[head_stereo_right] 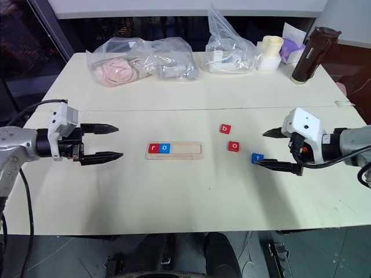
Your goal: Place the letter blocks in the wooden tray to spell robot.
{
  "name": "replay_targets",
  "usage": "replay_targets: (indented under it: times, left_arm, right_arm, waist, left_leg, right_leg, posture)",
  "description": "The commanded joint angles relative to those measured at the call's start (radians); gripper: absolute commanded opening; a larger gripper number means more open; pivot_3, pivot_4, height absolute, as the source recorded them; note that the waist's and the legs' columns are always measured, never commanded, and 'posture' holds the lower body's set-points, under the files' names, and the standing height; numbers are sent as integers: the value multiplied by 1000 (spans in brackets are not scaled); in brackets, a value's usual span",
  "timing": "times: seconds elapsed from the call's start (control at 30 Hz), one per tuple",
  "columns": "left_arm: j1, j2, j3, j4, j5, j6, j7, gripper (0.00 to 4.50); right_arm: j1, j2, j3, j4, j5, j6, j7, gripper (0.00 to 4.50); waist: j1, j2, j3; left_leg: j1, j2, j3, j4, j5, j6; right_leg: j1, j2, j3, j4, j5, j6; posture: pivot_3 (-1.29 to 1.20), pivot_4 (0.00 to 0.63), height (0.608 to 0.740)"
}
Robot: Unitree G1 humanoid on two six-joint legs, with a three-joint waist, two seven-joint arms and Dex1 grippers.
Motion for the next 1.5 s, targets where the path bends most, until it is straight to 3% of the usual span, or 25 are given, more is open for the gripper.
replay_targets:
  times: [0.03, 0.3, 0.77, 0.97, 1.27, 1.5]
  left_arm:
    - [-9, 16, -4, -36, 18, -30, -4, 4500]
    - [-40, 1, -6, -37, -4, 24, 11, 4500]
    - [-109, -27, -105, 105, 78, -74, -58, 4500]
    - [-261, -111, -231, 391, 205, -262, -177, 4500]
    - [-635, -344, -395, 1130, 496, -706, -238, 4500]
    - [-726, -414, -393, 1327, 588, -811, -244, 4500]
  right_arm:
    - [-20, -11, -8, -16, 1, 0, 1, 4404]
    - [-9, -1, 0, -33, 0, 3, -18, 4404]
    - [-9, 20, 15, -62, 0, 15, -52, 4404]
    - [-8, 43, 27, -98, 13, 34, -85, 4404]
    - [108, 80, -41, -234, 42, 103, -161, 4404]
    - [221, 86, -126, -330, 70, 160, -201, 4404]
  waist:
    - [2, 0, 0]
    - [1, 0, 0]
    - [2, 0, 0]
    - [3, 0, 0]
    - [5, -1, 0]
    - [2, -2, 1]
  left_leg:
    - [0, 0, 0, 0, 0, 0]
    - [0, 0, 0, 0, 0, 0]
    - [0, 0, 0, 1, 0, 0]
    - [0, -1, 0, 3, 0, 0]
    - [-2, -2, 1, 7, -1, 2]
    - [-2, -2, 3, 8, -2, 4]
  right_leg:
    - [0, 0, 0, 0, 0, 0]
    - [0, 0, 0, 0, 0, 0]
    - [0, 0, 0, 1, 0, 0]
    - [1, 0, 0, 2, 1, 1]
    - [1, 2, -1, 3, 6, 10]
    - [1, 3, 0, 3, 7, 12]
  posture:
    - [0, 150, 740]
    - [0, 150, 740]
    - [0, 150, 740]
    - [0, 150, 740]
    - [0, 150, 740]
    - [0, 150, 740]
